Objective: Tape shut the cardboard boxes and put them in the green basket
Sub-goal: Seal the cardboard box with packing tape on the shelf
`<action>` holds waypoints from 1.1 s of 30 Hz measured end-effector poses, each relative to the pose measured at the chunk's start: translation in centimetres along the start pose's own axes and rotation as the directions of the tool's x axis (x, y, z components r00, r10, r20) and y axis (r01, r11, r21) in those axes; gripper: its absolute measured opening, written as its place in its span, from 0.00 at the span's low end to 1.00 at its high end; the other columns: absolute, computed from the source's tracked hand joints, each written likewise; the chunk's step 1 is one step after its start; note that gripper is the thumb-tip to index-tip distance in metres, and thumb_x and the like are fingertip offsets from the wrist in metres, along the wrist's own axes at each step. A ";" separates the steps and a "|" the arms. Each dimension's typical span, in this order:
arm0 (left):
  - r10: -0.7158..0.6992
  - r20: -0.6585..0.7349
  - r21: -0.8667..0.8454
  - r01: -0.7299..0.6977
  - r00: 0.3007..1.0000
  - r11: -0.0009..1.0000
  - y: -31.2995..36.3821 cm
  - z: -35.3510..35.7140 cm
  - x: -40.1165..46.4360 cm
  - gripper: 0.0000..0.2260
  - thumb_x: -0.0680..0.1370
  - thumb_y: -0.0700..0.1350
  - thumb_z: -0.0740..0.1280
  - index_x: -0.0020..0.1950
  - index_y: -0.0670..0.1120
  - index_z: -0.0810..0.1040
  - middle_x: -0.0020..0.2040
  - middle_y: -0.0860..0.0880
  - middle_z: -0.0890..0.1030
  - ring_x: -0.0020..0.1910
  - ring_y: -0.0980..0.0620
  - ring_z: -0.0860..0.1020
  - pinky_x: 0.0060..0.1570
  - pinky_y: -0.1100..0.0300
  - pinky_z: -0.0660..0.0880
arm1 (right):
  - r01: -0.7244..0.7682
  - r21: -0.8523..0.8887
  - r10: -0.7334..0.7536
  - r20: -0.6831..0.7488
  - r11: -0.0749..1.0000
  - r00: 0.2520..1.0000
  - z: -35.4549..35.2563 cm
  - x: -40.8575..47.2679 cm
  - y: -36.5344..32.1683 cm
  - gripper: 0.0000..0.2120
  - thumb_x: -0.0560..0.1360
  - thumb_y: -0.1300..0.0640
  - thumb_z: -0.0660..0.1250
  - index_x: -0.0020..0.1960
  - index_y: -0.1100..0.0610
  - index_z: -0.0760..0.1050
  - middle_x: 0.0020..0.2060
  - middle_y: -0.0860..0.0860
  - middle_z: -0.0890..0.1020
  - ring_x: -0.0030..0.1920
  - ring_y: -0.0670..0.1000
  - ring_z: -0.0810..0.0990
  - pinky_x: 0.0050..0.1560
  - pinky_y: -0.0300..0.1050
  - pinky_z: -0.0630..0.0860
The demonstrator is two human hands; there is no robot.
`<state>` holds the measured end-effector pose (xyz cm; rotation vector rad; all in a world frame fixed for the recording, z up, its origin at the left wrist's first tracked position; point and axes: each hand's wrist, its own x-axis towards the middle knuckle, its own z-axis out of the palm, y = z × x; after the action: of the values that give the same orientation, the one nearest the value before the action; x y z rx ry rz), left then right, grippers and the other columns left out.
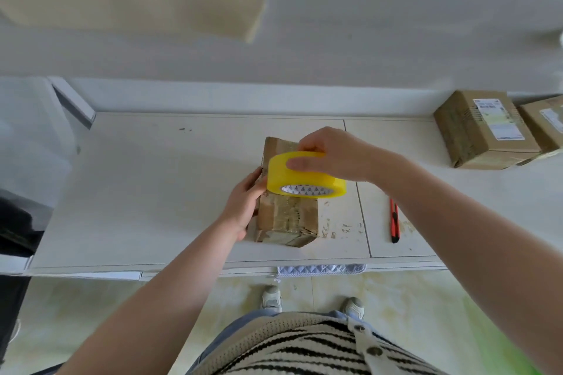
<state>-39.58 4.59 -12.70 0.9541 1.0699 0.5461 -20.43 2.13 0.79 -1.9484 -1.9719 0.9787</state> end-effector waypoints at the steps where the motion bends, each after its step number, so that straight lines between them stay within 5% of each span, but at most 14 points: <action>1: -0.001 0.012 0.023 0.000 1.000 1.000 -0.1 -0.6 0.1 0.17 0.80 0.50 0.65 0.70 0.52 0.75 0.58 0.49 0.83 0.58 0.51 0.81 0.54 0.50 0.79 | 0.014 -0.022 -0.014 -0.010 1.000 1.000 0.5 0.3 -0.6 0.20 0.74 0.38 0.66 0.33 0.51 0.72 0.29 0.46 0.72 0.30 0.46 0.71 0.33 0.42 0.67; 4: 0.003 0.028 0.008 -0.003 1.000 1.000 -0.4 -1.2 0.1 0.16 0.81 0.49 0.64 0.68 0.49 0.76 0.59 0.47 0.83 0.61 0.48 0.79 0.60 0.48 0.76 | 0.010 -0.090 -0.015 -0.051 0.996 0.999 1.4 1.1 -2.3 0.21 0.73 0.35 0.65 0.32 0.50 0.71 0.29 0.47 0.74 0.29 0.47 0.71 0.30 0.41 0.65; 7: 0.017 0.040 -0.051 -0.015 0.999 0.999 -0.3 -1.7 0.1 0.15 0.81 0.48 0.64 0.66 0.47 0.78 0.56 0.46 0.84 0.57 0.48 0.82 0.50 0.57 0.79 | -0.040 -0.246 0.015 -0.104 0.969 0.994 0.8 0.9 -2.4 0.25 0.72 0.31 0.63 0.33 0.52 0.71 0.31 0.48 0.74 0.31 0.47 0.72 0.30 0.42 0.63; 11: 0.010 0.070 -0.021 -0.009 0.998 1.000 -0.1 -1.7 0.1 0.14 0.82 0.49 0.63 0.66 0.47 0.78 0.58 0.45 0.83 0.60 0.45 0.80 0.59 0.48 0.75 | -0.132 -0.301 0.111 -0.086 0.944 0.990 -0.4 0.3 -0.8 0.27 0.71 0.30 0.63 0.34 0.54 0.71 0.30 0.49 0.75 0.30 0.49 0.73 0.31 0.42 0.65; 17: -0.004 0.061 -0.009 0.005 0.998 1.000 0.4 -2.2 0.1 0.14 0.82 0.49 0.62 0.66 0.49 0.77 0.57 0.48 0.84 0.58 0.47 0.82 0.57 0.47 0.77 | -0.269 -0.426 0.235 -0.131 0.864 0.963 -0.3 -0.9 3.6 0.29 0.67 0.25 0.63 0.37 0.52 0.74 0.32 0.47 0.78 0.32 0.47 0.76 0.30 0.41 0.65; 22: -0.022 0.048 0.026 0.020 0.999 0.999 0.8 -1.4 -0.4 0.14 0.83 0.50 0.61 0.65 0.49 0.78 0.56 0.49 0.84 0.56 0.49 0.82 0.54 0.50 0.78 | -0.396 -0.245 0.399 -0.038 0.885 0.916 2.2 -0.4 7.5 0.35 0.61 0.22 0.63 0.38 0.56 0.80 0.32 0.50 0.81 0.34 0.50 0.81 0.38 0.46 0.78; 27: -0.062 0.068 0.062 0.058 0.996 0.996 0.8 -1.2 -1.2 0.11 0.83 0.50 0.61 0.60 0.52 0.80 0.53 0.49 0.85 0.52 0.49 0.84 0.45 0.55 0.80 | -0.416 -0.114 0.424 0.058 0.902 0.904 5.2 -0.3 9.4 0.35 0.58 0.20 0.64 0.35 0.54 0.77 0.31 0.49 0.80 0.35 0.49 0.80 0.34 0.43 0.71; 33: -0.105 0.045 0.039 0.104 0.993 0.994 0.5 1.2 -2.7 0.11 0.83 0.48 0.60 0.63 0.49 0.78 0.56 0.46 0.84 0.53 0.49 0.83 0.52 0.52 0.80 | -0.396 -0.035 0.397 0.159 0.917 0.904 6.7 -2.1 11.3 0.39 0.54 0.18 0.60 0.34 0.55 0.77 0.28 0.48 0.78 0.33 0.48 0.78 0.34 0.42 0.70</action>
<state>-39.59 2.24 -10.80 0.9325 1.0841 0.4175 -14.86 -2.92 -10.12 -2.3997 -1.6774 1.2657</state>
